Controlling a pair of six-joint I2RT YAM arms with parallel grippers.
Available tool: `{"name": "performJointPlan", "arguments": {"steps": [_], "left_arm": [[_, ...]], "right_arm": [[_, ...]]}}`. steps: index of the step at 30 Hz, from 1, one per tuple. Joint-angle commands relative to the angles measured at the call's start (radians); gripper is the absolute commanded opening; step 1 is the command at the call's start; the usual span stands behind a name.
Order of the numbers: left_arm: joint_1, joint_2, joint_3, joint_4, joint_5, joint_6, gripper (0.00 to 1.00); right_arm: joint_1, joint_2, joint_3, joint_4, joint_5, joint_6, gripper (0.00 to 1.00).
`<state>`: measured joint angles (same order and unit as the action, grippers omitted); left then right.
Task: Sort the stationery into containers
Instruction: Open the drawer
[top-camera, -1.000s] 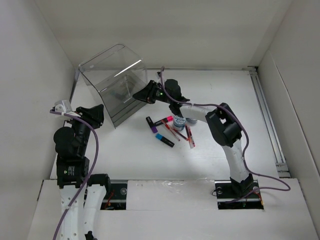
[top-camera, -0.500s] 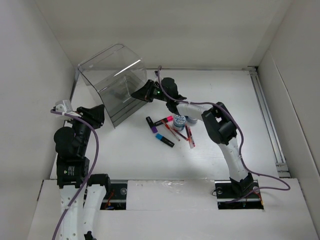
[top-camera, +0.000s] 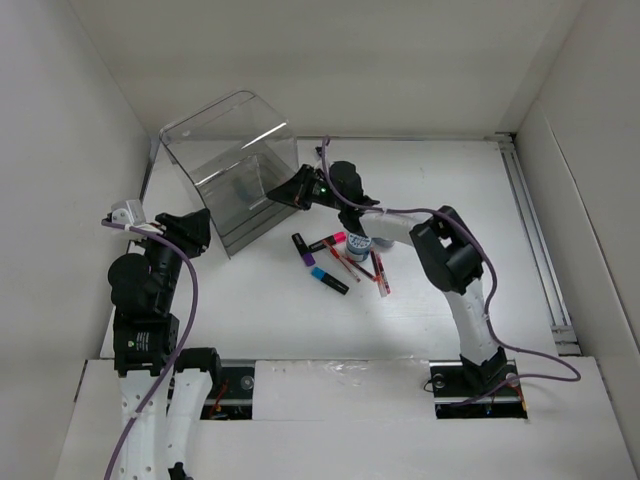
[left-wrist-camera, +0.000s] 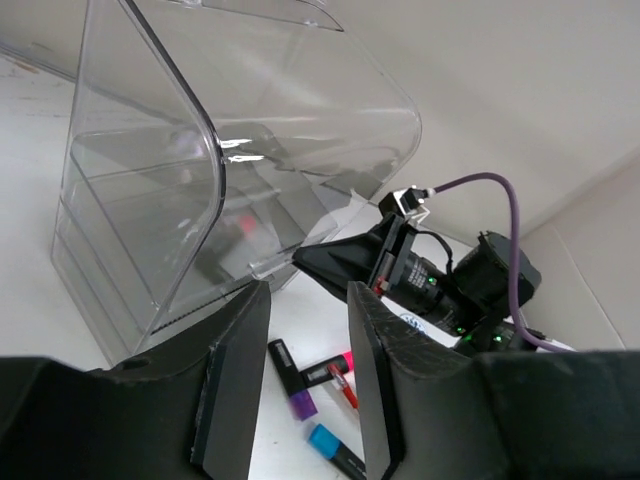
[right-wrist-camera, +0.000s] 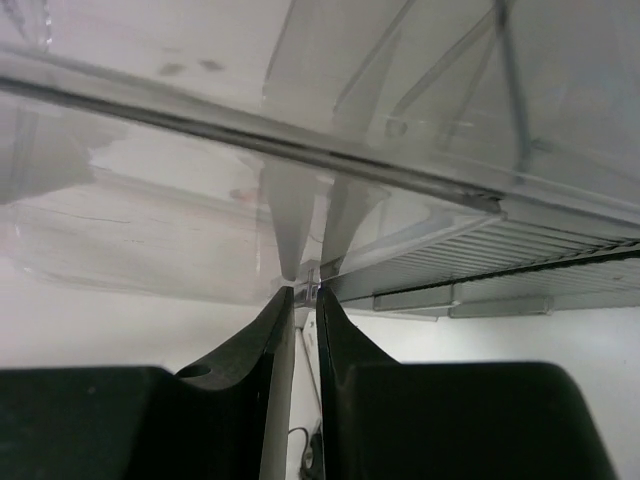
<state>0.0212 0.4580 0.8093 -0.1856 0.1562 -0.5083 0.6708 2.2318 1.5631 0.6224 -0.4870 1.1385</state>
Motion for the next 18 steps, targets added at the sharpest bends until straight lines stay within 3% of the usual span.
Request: {"name": "performJointPlan", "arguments": {"steps": [1,6,9,18], "left_arm": [[-0.003,-0.008,0.002,0.031,0.003,0.013,0.34],[-0.003,-0.018,0.002,0.031,0.003,0.004,0.44],[-0.003,-0.028,0.002,0.031,0.003,0.004,0.46],[-0.003,-0.077,0.031,-0.032,-0.041,0.013,0.41]], "right_arm": [[0.013,-0.139,-0.046,0.141,-0.036,-0.026,0.03],[0.013,-0.244,-0.109,0.140,-0.027,-0.026,0.03],[0.013,-0.253,-0.109,0.120,-0.038,-0.026,0.03],[0.013,-0.379,-0.075,0.051,-0.047,-0.026,0.02]]}}
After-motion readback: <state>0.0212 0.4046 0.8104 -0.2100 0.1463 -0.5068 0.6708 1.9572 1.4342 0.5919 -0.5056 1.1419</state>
